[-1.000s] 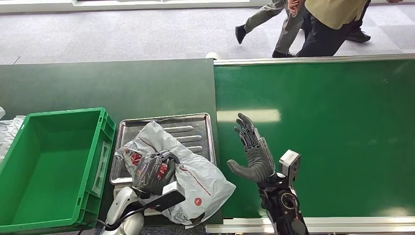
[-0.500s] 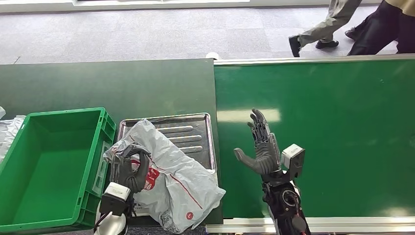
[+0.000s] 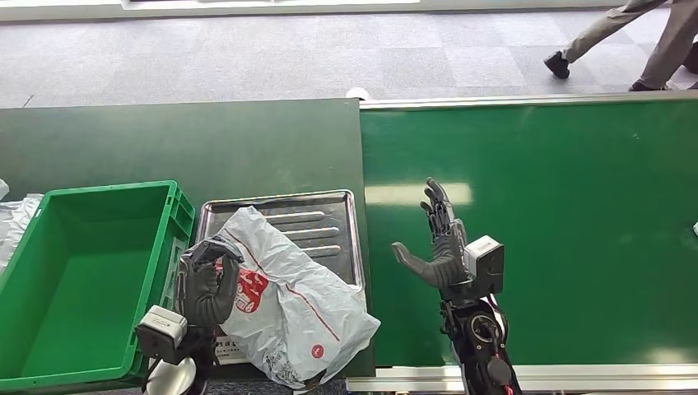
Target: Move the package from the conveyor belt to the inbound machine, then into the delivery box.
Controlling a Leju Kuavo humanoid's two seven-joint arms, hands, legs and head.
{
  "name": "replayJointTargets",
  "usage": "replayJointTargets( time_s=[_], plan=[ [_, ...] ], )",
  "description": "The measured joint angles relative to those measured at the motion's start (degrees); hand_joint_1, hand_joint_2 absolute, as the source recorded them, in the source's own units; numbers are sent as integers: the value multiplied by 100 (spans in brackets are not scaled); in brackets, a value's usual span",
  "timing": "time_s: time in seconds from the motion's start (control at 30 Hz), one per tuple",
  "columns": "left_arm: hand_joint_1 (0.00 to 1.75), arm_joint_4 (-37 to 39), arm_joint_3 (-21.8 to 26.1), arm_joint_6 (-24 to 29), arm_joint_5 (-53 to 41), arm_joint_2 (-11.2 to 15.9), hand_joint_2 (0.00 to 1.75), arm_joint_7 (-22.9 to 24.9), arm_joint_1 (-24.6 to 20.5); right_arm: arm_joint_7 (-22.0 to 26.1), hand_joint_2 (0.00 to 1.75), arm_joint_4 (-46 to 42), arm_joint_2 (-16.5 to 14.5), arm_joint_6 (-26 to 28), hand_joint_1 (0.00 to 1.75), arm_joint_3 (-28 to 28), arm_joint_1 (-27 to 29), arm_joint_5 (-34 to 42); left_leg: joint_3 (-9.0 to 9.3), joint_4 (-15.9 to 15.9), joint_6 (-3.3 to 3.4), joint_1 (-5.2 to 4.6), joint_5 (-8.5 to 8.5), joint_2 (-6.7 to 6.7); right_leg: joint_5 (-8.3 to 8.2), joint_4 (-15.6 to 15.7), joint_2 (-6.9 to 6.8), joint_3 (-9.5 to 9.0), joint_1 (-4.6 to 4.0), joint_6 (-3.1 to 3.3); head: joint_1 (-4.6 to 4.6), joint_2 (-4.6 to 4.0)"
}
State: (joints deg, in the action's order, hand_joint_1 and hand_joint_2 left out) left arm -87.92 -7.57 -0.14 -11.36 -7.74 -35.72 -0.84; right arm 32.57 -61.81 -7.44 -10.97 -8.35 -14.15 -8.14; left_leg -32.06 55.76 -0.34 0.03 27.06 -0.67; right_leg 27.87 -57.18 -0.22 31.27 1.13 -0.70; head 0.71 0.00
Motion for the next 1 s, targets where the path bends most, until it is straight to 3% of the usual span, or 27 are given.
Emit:
replayJointTargets(
  time_s=[0.27, 0.47, 0.63, 1.0],
  plan=[
    [0, -66, -166, -321, -521, 48, 175, 45, 31, -19, 175, 15, -10, 37, 0, -14, -19, -129, 0, 0, 0, 0, 0, 0, 0, 0, 0, 0, 0, 0, 1, 0],
    [0, -68, -299, 7, -1248, 88, 175, 282, 34, -160, 175, 17, 5, 595, 0, -137, -54, -773, 0, 0, 0, 0, 0, 0, 0, 0, 0, 1, 0, 0, 0, 0],
    [0, -34, -386, -34, -1536, 128, 175, 346, 14, -184, 175, 17, 20, 543, 0, -139, -93, -820, 0, 0, 0, 0, 0, 0, 0, 0, 0, 2, 0, 0, 1, 0],
    [0, 484, -964, -409, -3231, 343, 175, 901, -254, -147, 175, 136, 42, 436, 0, -129, -174, -949, 0, 0, 0, 0, 0, 0, 0, 0, 0, 3, 0, 0, 1, 0]
  ],
)
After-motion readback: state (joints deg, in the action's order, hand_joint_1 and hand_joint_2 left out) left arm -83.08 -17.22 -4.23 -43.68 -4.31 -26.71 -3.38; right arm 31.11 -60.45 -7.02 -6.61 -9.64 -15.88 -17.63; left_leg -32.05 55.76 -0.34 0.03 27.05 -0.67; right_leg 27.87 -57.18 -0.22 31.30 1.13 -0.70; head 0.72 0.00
